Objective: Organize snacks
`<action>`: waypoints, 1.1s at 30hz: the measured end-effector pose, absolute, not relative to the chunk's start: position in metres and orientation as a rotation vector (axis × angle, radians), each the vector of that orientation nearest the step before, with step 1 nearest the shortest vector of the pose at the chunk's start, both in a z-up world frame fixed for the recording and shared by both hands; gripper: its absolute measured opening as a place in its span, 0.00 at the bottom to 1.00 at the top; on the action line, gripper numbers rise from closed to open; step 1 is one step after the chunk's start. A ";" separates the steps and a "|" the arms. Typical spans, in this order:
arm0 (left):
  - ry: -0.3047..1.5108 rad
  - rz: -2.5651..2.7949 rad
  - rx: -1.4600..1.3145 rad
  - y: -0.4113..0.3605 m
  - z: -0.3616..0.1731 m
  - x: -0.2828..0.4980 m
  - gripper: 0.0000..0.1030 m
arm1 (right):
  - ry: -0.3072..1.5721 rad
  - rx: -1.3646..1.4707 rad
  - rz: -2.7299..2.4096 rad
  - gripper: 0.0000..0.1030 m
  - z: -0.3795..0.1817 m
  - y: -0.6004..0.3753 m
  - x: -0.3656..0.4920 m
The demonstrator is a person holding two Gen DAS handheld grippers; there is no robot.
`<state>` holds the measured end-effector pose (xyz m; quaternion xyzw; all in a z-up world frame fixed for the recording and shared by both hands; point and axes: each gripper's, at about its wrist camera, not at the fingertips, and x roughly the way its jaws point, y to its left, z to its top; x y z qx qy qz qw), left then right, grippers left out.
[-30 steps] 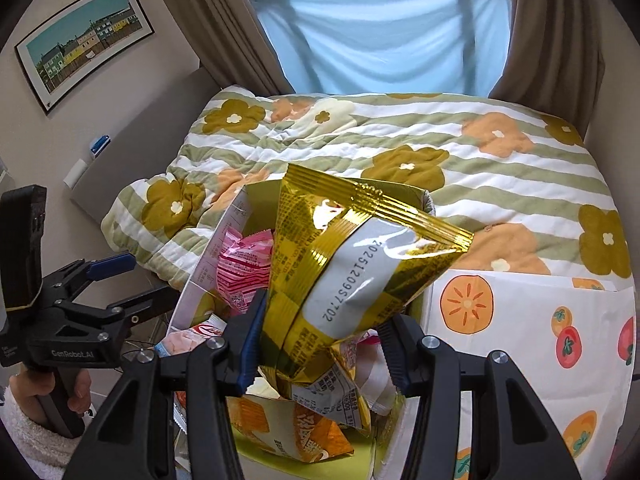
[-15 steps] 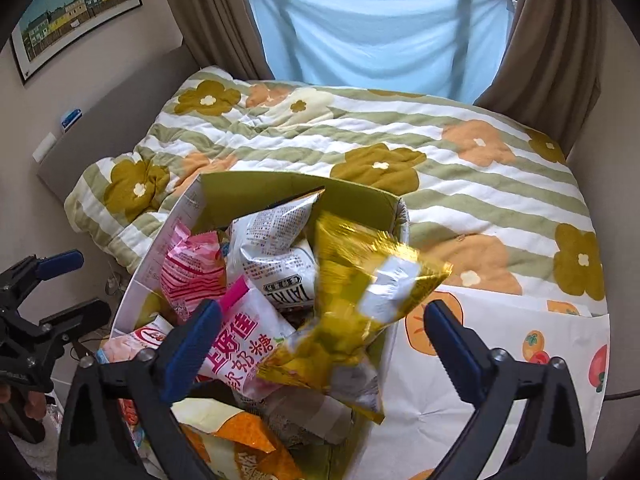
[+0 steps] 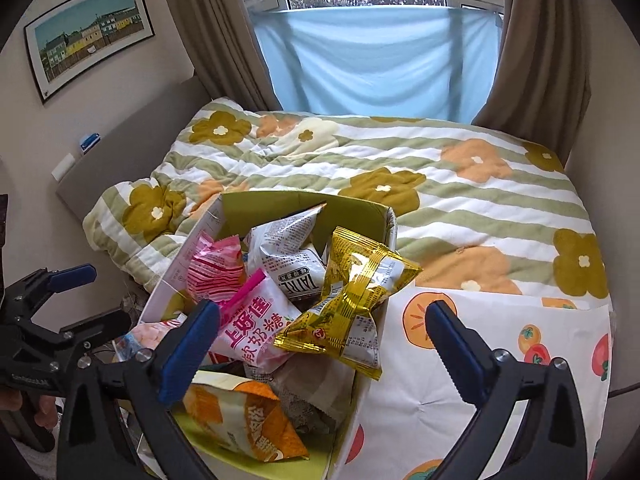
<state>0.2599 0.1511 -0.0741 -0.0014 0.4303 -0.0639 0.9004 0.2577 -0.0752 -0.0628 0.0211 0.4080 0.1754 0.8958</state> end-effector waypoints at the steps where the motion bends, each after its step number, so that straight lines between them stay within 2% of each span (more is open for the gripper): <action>1: 0.875 -0.133 0.000 0.144 -0.068 0.250 1.00 | 0.827 0.046 0.365 0.99 -0.055 -0.082 0.248; 11: 0.677 -0.069 0.001 0.081 -0.013 0.132 1.00 | 0.672 0.034 0.287 0.99 0.010 -0.160 0.123; 18: 0.588 -0.023 0.013 0.055 -0.001 0.061 1.00 | 0.638 0.012 0.152 0.99 0.021 -0.193 0.057; 33: 0.544 -0.055 0.018 0.057 0.003 0.018 1.00 | 0.596 0.045 0.021 0.99 0.021 -0.198 -0.002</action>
